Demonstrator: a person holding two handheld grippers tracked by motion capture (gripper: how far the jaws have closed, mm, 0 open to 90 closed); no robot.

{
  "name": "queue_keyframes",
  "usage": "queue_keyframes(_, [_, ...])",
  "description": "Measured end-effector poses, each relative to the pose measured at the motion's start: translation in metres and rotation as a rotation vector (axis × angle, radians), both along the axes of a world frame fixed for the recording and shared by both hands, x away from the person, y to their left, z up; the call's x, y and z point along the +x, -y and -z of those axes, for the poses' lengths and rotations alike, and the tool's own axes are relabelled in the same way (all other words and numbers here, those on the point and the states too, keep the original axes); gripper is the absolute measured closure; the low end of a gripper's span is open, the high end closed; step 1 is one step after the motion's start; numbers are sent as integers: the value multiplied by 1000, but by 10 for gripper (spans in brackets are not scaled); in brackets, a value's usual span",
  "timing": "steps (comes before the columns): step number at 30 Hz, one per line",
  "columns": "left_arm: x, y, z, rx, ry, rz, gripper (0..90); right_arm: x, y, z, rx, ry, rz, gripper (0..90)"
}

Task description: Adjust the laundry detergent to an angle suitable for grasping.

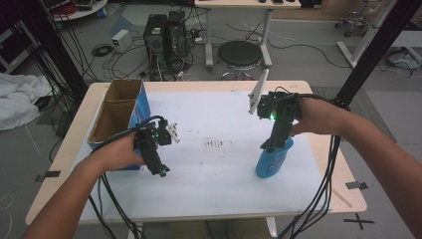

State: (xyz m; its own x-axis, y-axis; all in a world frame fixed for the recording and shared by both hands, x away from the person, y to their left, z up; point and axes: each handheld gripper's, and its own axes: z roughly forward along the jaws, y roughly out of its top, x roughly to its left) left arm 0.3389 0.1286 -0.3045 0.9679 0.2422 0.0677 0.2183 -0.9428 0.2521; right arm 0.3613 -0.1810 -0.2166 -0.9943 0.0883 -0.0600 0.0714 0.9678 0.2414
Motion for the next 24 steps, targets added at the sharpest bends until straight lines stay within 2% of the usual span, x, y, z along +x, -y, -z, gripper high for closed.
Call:
queue_keyframes(14, [6, 1, -2, -17, 14, -21, 59, 0, 3, -4, 4, -3, -6, 10])
queue_keyframes(24, [9, 5, -1, -11, 26, -45, 59, -1, 2, -7, 15, -2, -15, 10])
